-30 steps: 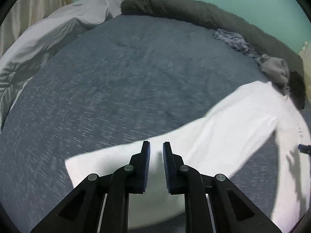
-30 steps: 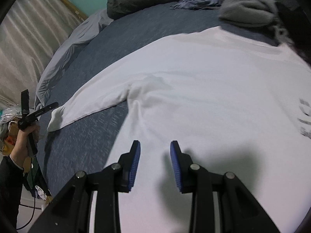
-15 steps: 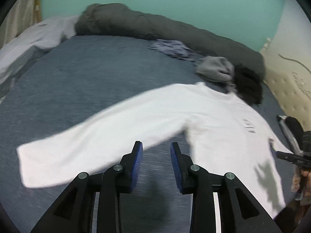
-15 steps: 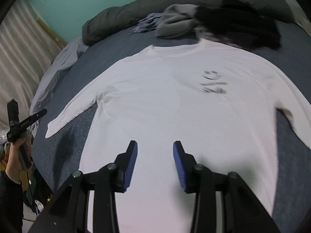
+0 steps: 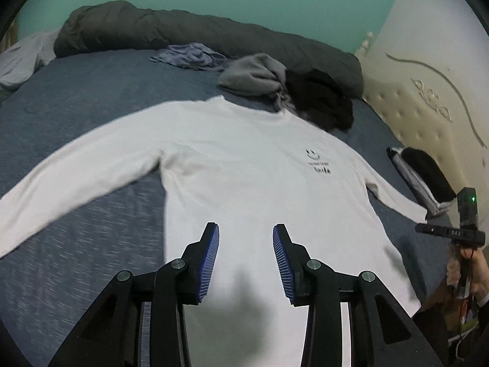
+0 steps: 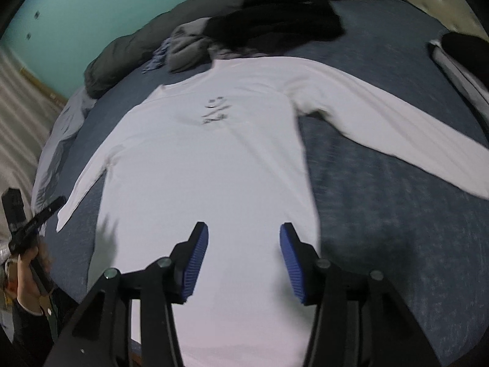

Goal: Fold clothes

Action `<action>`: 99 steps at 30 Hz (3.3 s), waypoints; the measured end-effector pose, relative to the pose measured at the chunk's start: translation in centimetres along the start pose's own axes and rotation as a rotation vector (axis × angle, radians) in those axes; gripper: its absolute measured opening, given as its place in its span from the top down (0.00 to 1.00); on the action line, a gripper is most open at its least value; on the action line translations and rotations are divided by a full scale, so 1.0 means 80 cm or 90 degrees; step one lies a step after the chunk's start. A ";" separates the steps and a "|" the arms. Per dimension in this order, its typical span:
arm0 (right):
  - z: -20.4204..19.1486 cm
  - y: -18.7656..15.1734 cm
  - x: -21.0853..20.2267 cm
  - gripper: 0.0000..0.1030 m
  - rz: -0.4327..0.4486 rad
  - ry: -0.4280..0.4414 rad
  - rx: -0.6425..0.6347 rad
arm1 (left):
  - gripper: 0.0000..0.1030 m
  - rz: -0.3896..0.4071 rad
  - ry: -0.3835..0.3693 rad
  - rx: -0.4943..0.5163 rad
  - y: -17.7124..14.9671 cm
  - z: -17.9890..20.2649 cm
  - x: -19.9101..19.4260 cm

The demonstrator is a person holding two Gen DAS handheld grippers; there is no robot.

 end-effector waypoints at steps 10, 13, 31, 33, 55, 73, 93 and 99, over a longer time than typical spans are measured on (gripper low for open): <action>0.067 -0.008 0.010 0.52 0.003 -0.010 0.074 | 0.60 -0.013 0.003 -0.044 -0.024 -0.001 0.051; 0.080 -0.005 0.016 0.52 0.005 -0.013 0.088 | 0.60 -0.016 0.011 -0.060 -0.031 -0.010 0.064; 0.105 0.006 0.066 0.52 -0.036 -0.039 0.089 | 0.60 -0.064 0.019 -0.054 -0.065 -0.018 0.119; 0.108 0.006 0.070 0.52 -0.040 -0.041 0.092 | 0.60 -0.064 0.017 -0.056 -0.066 -0.018 0.120; 0.217 0.047 0.020 0.52 0.041 -0.120 0.177 | 0.59 -0.053 0.008 -0.049 -0.066 -0.014 0.129; 0.418 0.054 -0.077 0.41 0.173 -0.256 0.322 | 0.59 -0.054 0.009 -0.035 -0.066 -0.005 0.134; 0.443 0.048 -0.057 0.81 0.143 -0.336 0.296 | 0.59 -0.061 0.020 -0.022 -0.067 -0.005 0.136; 0.420 0.062 -0.074 0.94 0.166 -0.370 0.238 | 0.59 -0.060 0.021 -0.023 -0.066 -0.007 0.135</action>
Point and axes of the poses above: each gripper's, at about its wrist camera, not at the fingertips, and x roughly the way its jaws point, z to its right, y to its top, the point moved 8 cm from there along x, roughly the way its jaws point, and after that the axes turned 1 degree about z, right-handed, at the moved point
